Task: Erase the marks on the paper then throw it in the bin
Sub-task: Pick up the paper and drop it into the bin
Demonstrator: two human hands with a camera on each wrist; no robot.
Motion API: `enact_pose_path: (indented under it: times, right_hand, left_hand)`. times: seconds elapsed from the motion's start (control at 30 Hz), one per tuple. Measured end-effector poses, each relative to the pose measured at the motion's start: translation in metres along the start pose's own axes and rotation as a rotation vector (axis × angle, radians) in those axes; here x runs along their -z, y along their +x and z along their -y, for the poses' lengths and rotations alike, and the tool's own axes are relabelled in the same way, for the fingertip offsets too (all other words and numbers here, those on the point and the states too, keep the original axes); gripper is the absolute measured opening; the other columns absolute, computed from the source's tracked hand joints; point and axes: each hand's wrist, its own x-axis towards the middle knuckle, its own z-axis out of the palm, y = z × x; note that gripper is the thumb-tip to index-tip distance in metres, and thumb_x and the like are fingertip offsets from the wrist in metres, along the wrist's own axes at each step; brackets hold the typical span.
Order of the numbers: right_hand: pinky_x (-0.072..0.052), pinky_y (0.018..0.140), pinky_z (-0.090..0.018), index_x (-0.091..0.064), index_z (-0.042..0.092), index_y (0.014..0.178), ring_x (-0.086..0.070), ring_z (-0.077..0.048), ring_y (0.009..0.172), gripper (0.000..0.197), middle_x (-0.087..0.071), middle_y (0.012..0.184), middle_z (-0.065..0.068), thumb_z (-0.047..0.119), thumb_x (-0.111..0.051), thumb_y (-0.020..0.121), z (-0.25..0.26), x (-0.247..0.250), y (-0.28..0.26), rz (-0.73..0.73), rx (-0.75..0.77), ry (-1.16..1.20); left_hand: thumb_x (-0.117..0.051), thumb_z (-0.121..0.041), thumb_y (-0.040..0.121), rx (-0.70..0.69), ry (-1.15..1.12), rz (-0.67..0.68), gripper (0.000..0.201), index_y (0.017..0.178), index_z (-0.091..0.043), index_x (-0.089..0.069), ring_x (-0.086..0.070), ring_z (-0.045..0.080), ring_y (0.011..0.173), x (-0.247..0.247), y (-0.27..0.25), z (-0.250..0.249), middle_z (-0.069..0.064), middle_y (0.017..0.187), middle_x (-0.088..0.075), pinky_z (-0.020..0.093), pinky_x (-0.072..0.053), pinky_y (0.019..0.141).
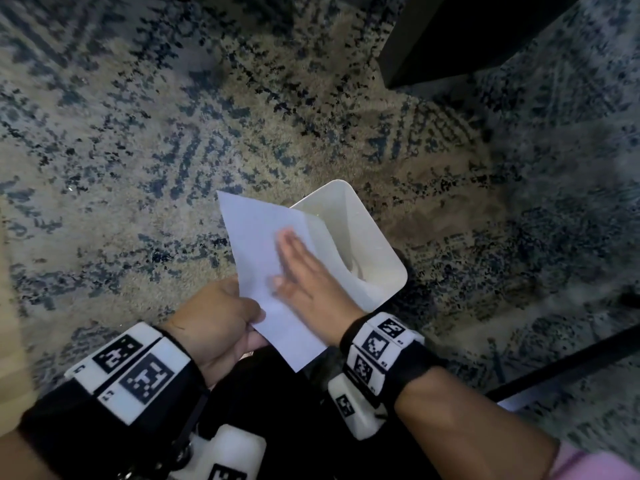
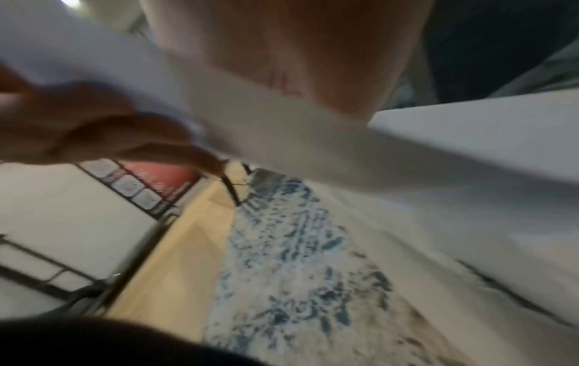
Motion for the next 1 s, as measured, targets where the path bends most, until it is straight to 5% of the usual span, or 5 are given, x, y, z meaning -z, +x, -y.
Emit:
enact_pose_path:
  times: [0.23,0.43,0.67,0.9,1.0]
  right_hand:
    - [-0.002,0.118,-0.043,-0.004,0.025,0.150,0.000,-0.022,0.146,0.060,0.002,0.159,-0.004,0.049,-0.023,0.098,-0.049,0.012,0.019,0.074,-0.518,-0.071]
    - [0.001,0.118,-0.032,-0.002,0.033,0.149,0.005,-0.013,0.145,0.059,0.005,0.159,0.006,0.045,-0.029,0.098,-0.026,0.009,0.039,-0.033,-0.096,0.011]
    - [-0.031,0.108,-0.035,-0.027,0.010,0.145,-0.037,-0.030,0.133,0.051,-0.035,0.148,-0.014,0.033,-0.030,0.100,-0.066,0.044,0.022,0.091,-0.740,-0.236]
    - [0.005,0.117,-0.033,0.000,0.029,0.148,0.008,-0.007,0.143,0.059,0.004,0.158,0.007,0.037,-0.033,0.100,0.001,0.003,-0.014,0.100,-0.074,-0.022]
    - [0.003,0.117,-0.029,-0.010,0.032,0.147,0.002,-0.004,0.142,0.051,-0.005,0.157,0.011,0.036,-0.029,0.100,-0.019,-0.014,-0.023,0.124,-0.141,0.210]
  left_hand:
    - [-0.026,0.026,0.077,0.001,0.030,0.079,0.057,0.111,-0.009,-0.057,-0.070,0.019,0.079,0.009,-0.016,0.001,0.012,0.105,-0.070,0.030,-0.059,0.057]
    - [-0.026,0.026,0.074,0.017,0.077,0.072,0.061,0.111,-0.012,-0.057,-0.066,0.029,0.090,0.011,-0.019,0.001,0.013,0.107,-0.069,0.038,-0.057,0.061]
    - [-0.026,0.024,0.075,0.051,0.119,0.047,0.054,0.104,-0.006,-0.060,-0.064,0.034,0.097,0.024,-0.022,-0.004,0.018,0.108,-0.069,0.043,-0.056,0.065]
    - [-0.033,-0.002,0.093,0.054,-0.012,-0.084,0.030,0.116,-0.004,-0.053,-0.062,0.030,0.088,0.000,0.000,-0.001,0.016,0.104,-0.066,0.045,-0.056,0.058]
    - [-0.035,-0.006,0.094,0.055,-0.060,-0.087,0.027,0.112,-0.003,-0.054,-0.069,0.023,0.065,-0.006,0.003,-0.001,0.016,0.098,-0.067,0.042,-0.059,0.049]
